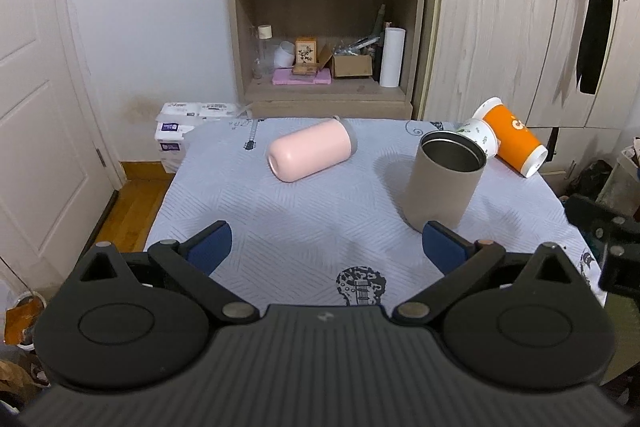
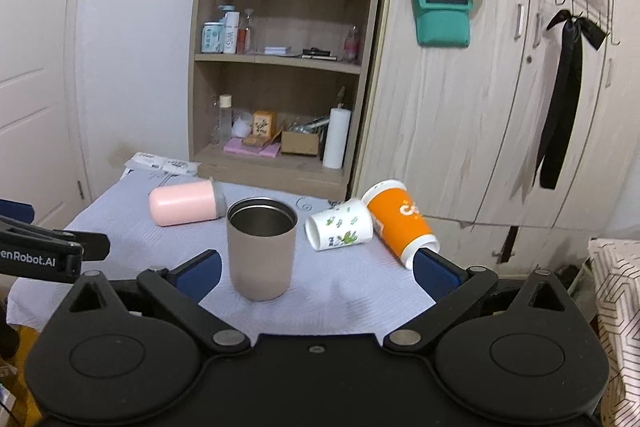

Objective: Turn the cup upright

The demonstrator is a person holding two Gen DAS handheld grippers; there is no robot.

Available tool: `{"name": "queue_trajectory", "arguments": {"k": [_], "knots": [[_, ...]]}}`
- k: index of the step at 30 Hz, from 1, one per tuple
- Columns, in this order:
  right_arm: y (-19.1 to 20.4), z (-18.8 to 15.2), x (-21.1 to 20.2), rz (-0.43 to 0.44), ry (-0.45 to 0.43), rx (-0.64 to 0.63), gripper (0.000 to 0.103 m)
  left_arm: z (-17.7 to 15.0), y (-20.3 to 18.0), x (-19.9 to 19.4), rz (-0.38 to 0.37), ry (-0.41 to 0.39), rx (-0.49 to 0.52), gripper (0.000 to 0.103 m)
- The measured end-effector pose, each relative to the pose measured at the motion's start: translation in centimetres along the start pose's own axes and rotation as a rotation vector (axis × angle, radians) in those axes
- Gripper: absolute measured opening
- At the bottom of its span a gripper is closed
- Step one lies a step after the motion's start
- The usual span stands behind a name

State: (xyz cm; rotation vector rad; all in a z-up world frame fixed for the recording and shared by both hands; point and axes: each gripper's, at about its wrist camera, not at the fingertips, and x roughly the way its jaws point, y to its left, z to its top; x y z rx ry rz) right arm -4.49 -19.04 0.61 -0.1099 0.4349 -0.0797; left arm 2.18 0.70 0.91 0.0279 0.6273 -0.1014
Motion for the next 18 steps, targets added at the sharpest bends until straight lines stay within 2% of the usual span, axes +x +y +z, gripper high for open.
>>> {"name": "queue_trajectory", "arguments": {"k": [7,18], "knots": [[0.6,0.2,-1.3,-0.039,-0.078,-0.036,0.103,0.0,0.1,-0.4,0.005,-0.028,-0.006,0.103],[1.0,0.1,-1.6,-0.034,-0.088,-0.040,0.103,-0.1,0.0,-0.9,0.026,-0.061,0.011,0.103]]}}
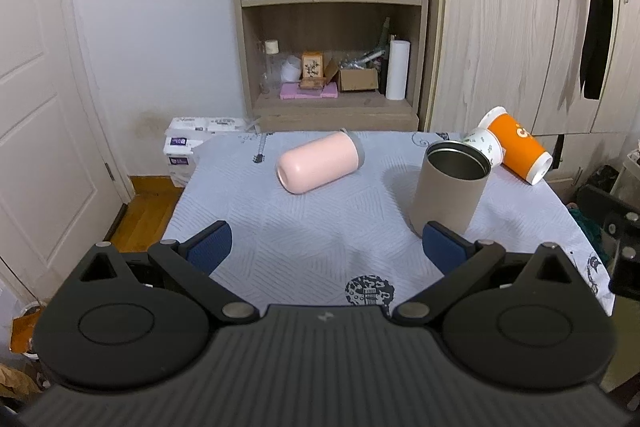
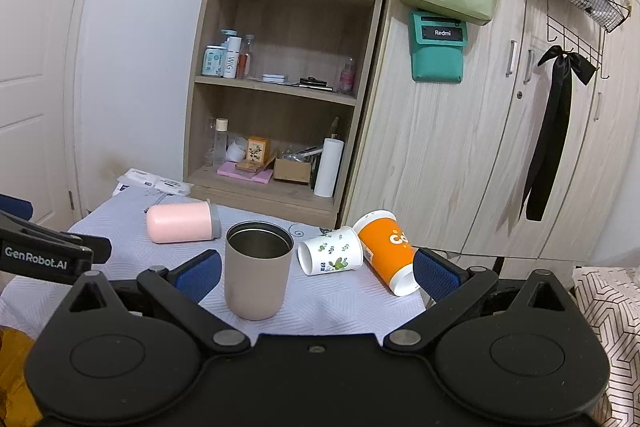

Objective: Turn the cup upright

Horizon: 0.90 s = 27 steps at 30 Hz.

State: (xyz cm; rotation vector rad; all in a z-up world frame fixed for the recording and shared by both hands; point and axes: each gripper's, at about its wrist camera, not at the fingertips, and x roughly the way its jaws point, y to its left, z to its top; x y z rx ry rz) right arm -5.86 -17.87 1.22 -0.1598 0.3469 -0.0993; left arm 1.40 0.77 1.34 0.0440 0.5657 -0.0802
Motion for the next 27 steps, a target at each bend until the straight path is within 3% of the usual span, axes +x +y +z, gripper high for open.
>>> {"name": "queue_trajectory", "arguments": {"k": [7,27], "knots": [[-0.2,-0.2,0.2,0.006,0.007,0.026,0.103,0.1,-0.2,-0.6,0.007,-0.038,0.014,0.103],[-0.8,-0.5,0.6,0.013,0.029,0.070,0.103,-0.1,-0.9,-1.2,-0.018,-0.050,0.057,0.103]]}}
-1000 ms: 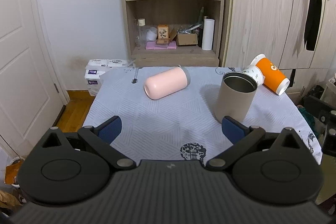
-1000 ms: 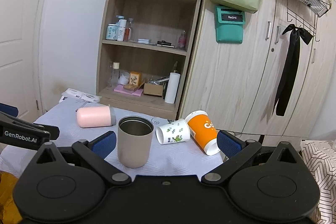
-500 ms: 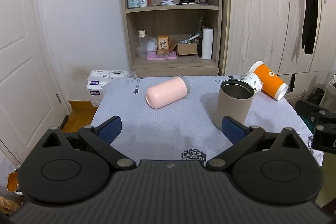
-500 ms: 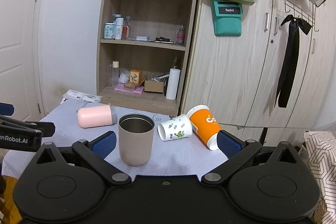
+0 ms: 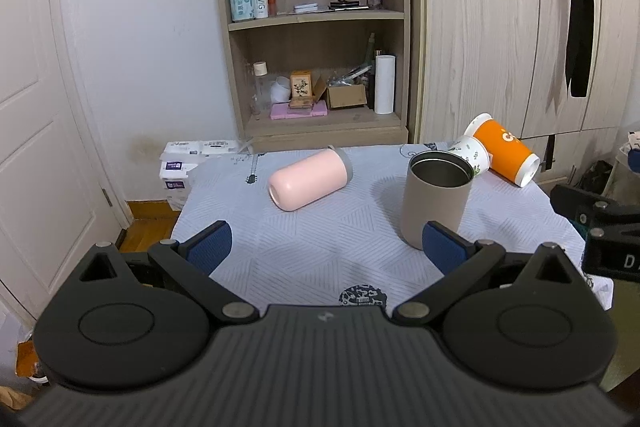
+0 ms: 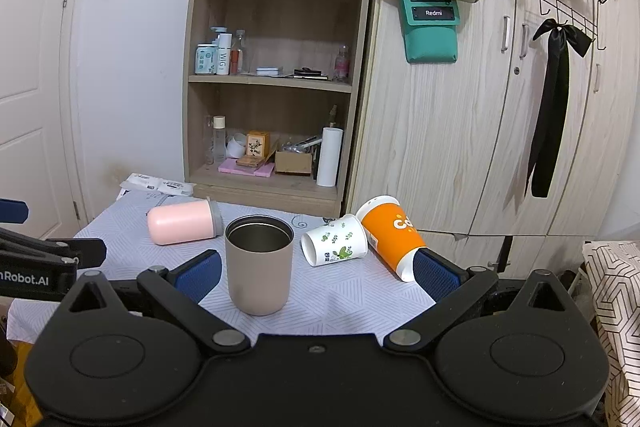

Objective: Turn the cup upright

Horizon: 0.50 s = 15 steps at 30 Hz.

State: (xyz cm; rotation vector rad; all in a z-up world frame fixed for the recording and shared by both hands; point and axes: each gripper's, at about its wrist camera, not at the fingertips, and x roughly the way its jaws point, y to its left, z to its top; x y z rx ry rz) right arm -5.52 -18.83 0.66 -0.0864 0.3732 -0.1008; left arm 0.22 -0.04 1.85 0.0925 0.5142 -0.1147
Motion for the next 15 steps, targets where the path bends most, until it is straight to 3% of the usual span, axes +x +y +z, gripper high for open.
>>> {"name": "queue_trajectory", "arguments": {"k": [15], "knots": [[-0.14,-0.03,-0.08,0.000,0.003,0.002,0.103,0.05,0.51,0.27,0.017,-0.004,-0.015,0.103]]}}
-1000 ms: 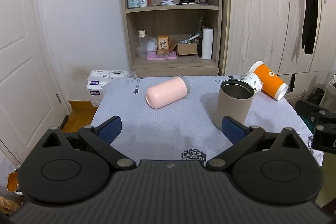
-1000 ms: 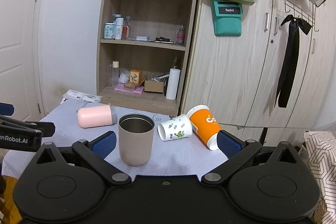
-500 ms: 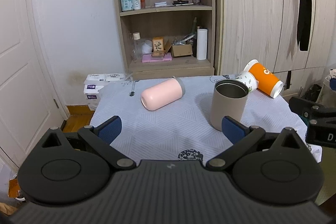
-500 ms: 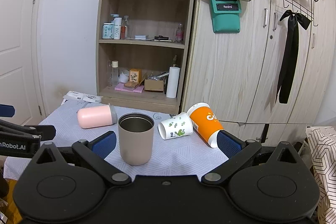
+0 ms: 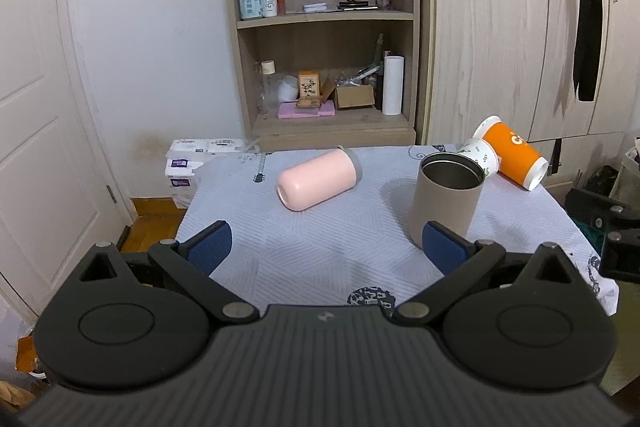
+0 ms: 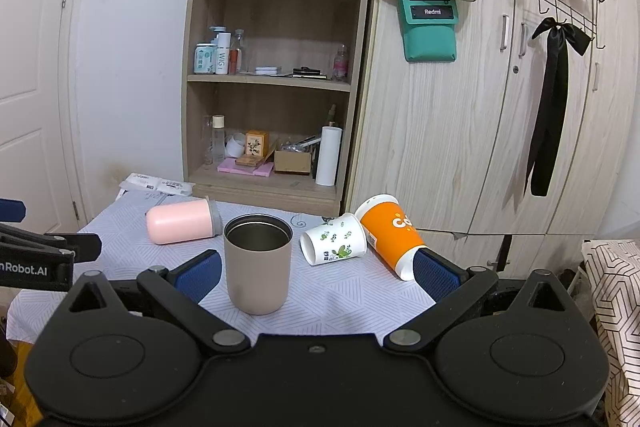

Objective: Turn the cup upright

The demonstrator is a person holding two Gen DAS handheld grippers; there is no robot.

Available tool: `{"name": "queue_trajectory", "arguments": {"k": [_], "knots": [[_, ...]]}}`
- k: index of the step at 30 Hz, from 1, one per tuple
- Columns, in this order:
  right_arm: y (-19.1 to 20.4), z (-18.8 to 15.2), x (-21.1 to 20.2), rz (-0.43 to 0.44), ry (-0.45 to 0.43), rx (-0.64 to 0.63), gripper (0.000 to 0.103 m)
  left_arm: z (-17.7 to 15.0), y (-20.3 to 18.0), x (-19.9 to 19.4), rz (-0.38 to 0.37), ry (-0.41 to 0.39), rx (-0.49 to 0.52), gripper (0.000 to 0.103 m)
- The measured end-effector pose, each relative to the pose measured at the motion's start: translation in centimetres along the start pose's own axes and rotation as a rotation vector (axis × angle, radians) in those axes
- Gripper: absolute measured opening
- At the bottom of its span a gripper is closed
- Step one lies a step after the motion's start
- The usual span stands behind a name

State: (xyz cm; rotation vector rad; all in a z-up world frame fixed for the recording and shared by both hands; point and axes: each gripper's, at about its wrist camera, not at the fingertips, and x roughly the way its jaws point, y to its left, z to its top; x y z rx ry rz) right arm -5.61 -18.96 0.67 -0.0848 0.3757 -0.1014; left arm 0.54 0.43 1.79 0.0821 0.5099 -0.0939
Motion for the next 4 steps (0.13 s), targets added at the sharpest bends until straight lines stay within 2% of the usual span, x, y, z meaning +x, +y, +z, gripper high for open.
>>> {"name": "queue_trajectory", "arguments": {"k": [4], "knots": [[0.00,-0.02,-0.02,0.000,0.000,0.001,0.103,0.02,-0.10,-0.12,0.007,-0.008,0.009,0.103]]}}
